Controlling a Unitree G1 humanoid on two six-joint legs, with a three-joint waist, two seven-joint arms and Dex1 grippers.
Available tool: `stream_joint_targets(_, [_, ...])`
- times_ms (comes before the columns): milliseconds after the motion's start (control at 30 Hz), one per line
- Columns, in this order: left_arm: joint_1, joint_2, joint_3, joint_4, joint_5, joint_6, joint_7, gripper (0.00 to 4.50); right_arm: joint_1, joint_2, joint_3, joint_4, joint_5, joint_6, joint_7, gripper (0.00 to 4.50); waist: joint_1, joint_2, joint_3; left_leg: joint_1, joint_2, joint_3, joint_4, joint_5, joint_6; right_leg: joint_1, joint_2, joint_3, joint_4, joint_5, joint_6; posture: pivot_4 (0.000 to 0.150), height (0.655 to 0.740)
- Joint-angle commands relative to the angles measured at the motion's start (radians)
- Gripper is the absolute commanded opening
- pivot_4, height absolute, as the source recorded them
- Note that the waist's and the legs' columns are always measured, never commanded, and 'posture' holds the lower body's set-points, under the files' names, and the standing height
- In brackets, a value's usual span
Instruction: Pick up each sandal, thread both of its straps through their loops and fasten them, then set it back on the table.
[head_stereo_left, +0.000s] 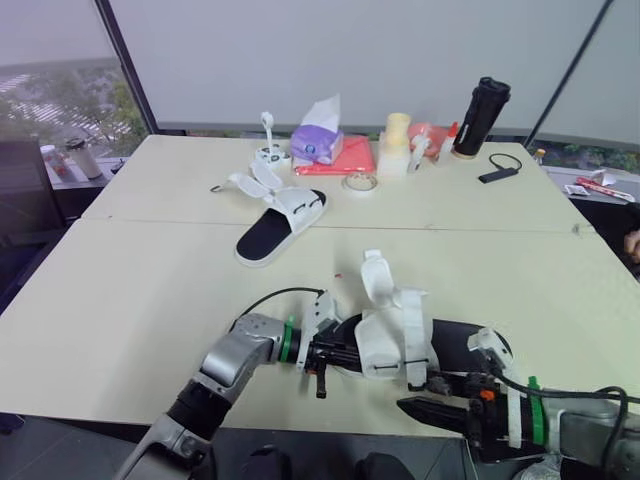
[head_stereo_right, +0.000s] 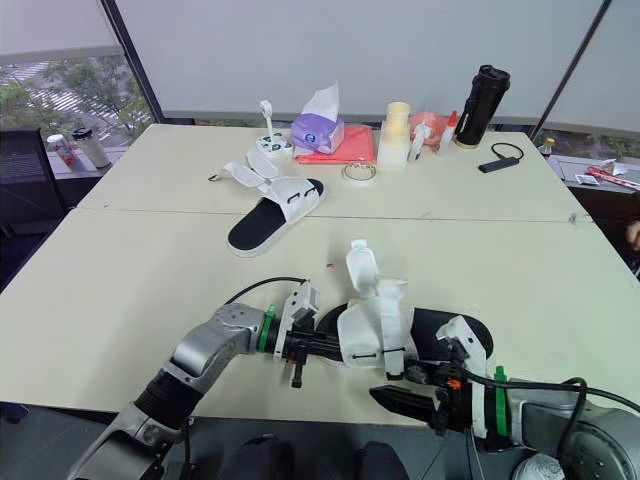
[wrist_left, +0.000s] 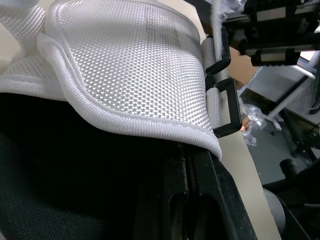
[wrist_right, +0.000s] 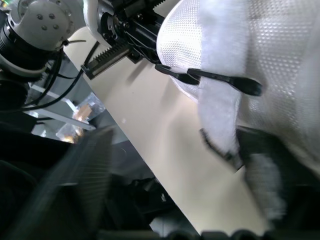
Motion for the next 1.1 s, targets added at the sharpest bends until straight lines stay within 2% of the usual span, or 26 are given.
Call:
stream_joint_targets(33, [0.021, 0.016, -0.024, 0.043, 0.043, 0.003, 0.034, 0.00, 0.000, 0.004, 0.003, -0.004, 0.007, -0.010, 0.006, 1.89, -0.001, 0.000, 0.000, 0.000, 0.000, 0.000, 0.000, 0.000, 0.000, 0.000, 0.000, 0.000, 0.000, 0.000, 0.000, 0.150, 0.7400])
stream_joint_targets(133, [0.013, 0.021, 0.009, 0.066, 0.045, -0.017, 0.057, 0.00, 0.018, 0.000, -0.005, -0.011, 0.006, -0.013, 0.013, 0.40, 0.000, 0.000, 0.000, 0.000, 0.000, 0.000, 0.000, 0.000, 0.000, 0.000, -0.001, 0.000, 0.000, 0.000, 0.000, 0.150, 0.7400])
stream_joint_targets(167, [0.008, 0.022, 0.019, 0.077, 0.045, -0.026, 0.063, 0.00, 0.025, -0.002, -0.006, -0.013, 0.005, -0.013, 0.014, 0.04, 0.000, 0.000, 0.000, 0.000, 0.000, 0.000, 0.000, 0.000, 0.000, 0.000, -0.001, 0.000, 0.000, 0.000, 0.000, 0.150, 0.7400])
stream_joint_targets(667, [-0.054, 0.092, 0.039, 0.163, 0.061, -0.106, 0.045, 0.00, 0.167, -0.094, -0.053, -0.085, 0.002, -0.022, 0.093, 0.04, -0.002, 0.000, 0.000, 0.001, 0.000, 0.001, 0.000, 0.000, 0.000, 0.000, -0.001, 0.000, 0.000, 0.000, 0.000, 0.150, 0.7400])
stream_joint_targets(967, [-0.041, 0.085, 0.011, 0.170, 0.071, -0.122, 0.043, 0.00, 0.329, -0.140, -0.067, -0.251, 0.048, -0.013, 0.133, 0.04, -0.002, -0.001, -0.002, 0.001, 0.001, 0.001, 0.000, 0.000, 0.000, 0.000, 0.000, 0.000, 0.000, 0.000, 0.000, 0.150, 0.7400])
stream_joint_targets(1100, [-0.045, 0.080, 0.003, 0.184, 0.077, -0.132, 0.041, 0.00, 0.332, -0.133, -0.118, -0.256, 0.098, -0.028, 0.131, 0.04, -0.002, -0.002, -0.003, 0.001, 0.001, 0.001, 0.000, 0.000, 0.000, 0.000, 0.000, 0.000, 0.000, 0.000, 0.000, 0.150, 0.7400])
